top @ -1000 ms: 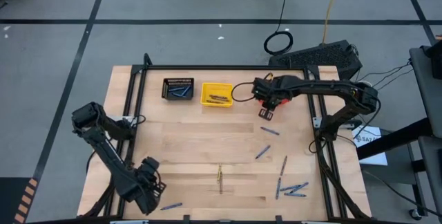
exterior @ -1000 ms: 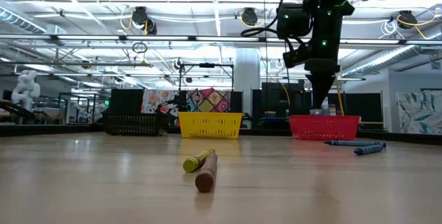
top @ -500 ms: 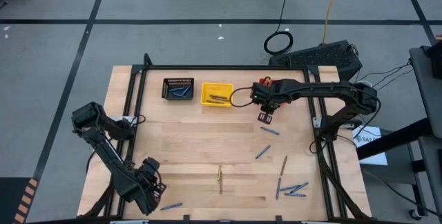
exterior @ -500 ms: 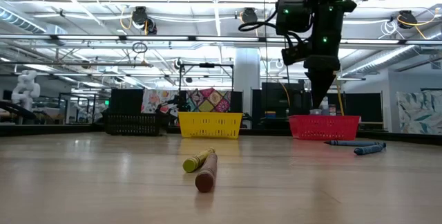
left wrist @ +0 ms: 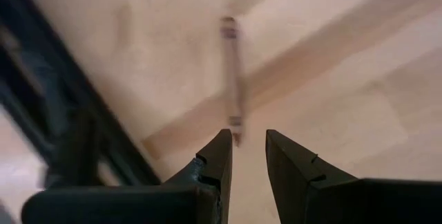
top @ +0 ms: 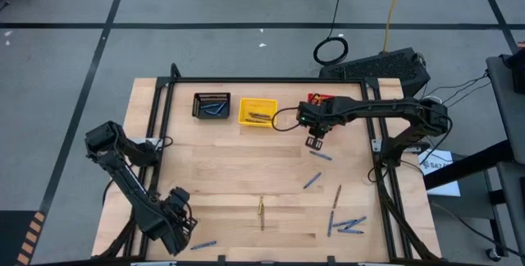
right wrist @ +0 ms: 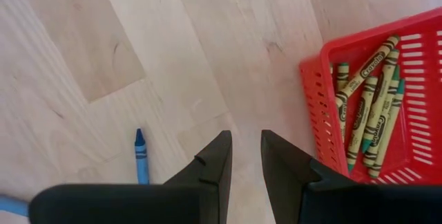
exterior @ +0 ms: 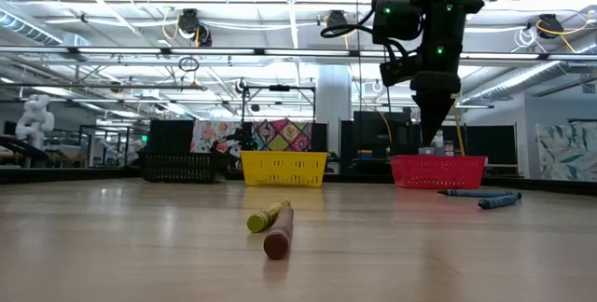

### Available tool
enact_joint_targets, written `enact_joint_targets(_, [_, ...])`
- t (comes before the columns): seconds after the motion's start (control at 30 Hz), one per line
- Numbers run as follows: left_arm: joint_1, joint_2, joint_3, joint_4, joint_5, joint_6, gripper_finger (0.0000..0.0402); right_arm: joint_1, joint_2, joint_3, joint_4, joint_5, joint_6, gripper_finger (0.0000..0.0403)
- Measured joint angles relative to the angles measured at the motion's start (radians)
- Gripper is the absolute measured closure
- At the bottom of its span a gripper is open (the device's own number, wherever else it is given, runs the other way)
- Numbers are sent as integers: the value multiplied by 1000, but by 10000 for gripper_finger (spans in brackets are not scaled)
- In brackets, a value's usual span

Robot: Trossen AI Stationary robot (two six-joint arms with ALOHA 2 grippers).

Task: Sort crayons
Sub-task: Put the left brown crayon into the yellow bin

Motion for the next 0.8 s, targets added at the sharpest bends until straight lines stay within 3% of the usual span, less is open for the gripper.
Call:
enact_joint_targets(0.23, [0,0,-67,61,77,-4,320,0,0,0,0,0,10,337])
enact_joint_targets(0.47, [-2,1,-142,171,34,0,320,0,0,0,0,0,10,337])
enact_joint_targets(0.8, [2,-2,-235,309,56,18,320,0,0,0,8,-1,10,337])
